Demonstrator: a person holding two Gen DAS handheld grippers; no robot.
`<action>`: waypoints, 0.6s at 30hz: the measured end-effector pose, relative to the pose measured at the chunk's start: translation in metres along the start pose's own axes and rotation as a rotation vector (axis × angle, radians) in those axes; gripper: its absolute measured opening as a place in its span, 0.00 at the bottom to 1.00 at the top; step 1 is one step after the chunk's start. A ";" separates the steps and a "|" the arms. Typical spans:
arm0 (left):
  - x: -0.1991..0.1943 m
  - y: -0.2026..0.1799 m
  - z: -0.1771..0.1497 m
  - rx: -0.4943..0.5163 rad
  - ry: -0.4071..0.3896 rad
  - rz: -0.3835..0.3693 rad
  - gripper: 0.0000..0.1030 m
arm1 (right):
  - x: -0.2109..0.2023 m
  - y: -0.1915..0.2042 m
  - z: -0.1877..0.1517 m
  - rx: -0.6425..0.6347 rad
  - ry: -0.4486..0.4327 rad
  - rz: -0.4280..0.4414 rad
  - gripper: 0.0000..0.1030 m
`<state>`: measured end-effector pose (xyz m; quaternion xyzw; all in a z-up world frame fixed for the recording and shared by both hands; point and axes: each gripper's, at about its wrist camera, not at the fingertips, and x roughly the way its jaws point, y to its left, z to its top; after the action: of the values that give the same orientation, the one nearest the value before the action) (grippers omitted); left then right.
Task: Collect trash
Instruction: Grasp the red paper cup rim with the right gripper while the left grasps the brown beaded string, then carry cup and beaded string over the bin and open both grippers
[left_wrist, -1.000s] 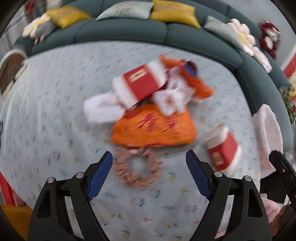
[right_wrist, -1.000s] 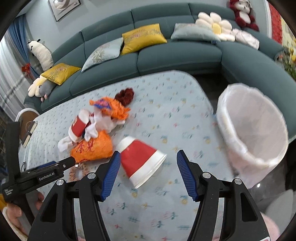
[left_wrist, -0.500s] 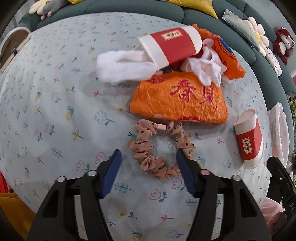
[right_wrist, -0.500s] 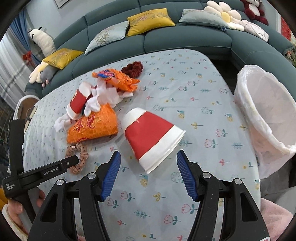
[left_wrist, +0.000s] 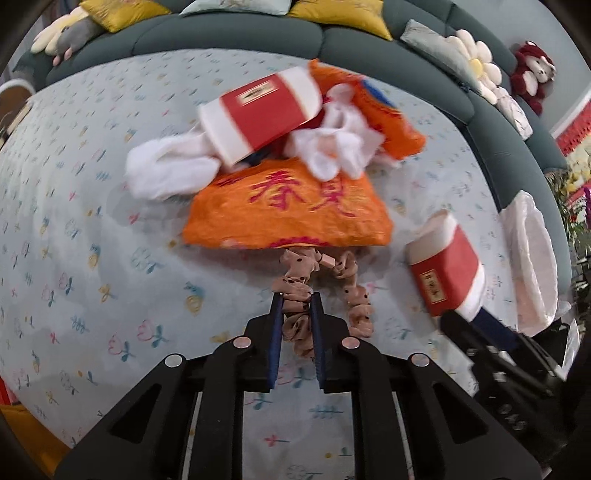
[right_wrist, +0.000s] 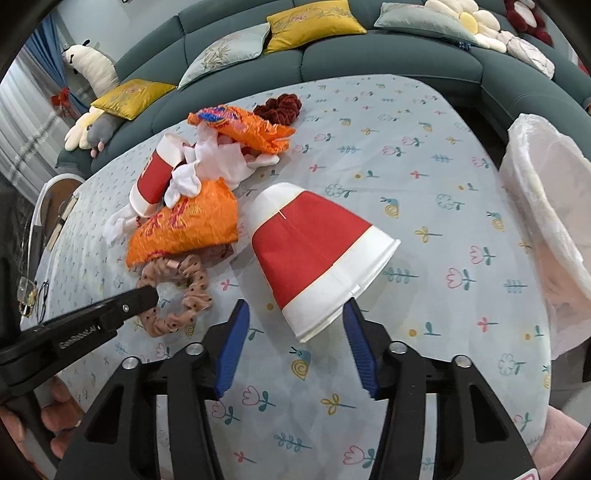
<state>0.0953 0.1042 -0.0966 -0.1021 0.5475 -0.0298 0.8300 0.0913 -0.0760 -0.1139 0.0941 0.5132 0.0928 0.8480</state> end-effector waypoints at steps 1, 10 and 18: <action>0.000 -0.002 0.001 0.005 -0.002 -0.005 0.14 | 0.001 0.000 0.001 -0.001 0.002 0.005 0.43; -0.002 -0.017 0.006 0.037 -0.016 -0.035 0.14 | 0.009 0.001 0.004 -0.005 0.012 0.059 0.13; -0.008 -0.025 0.007 0.061 -0.030 -0.045 0.14 | 0.007 -0.002 0.004 0.009 0.009 0.088 0.10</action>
<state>0.1000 0.0820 -0.0814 -0.0892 0.5315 -0.0636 0.8399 0.0977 -0.0765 -0.1183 0.1199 0.5126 0.1283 0.8405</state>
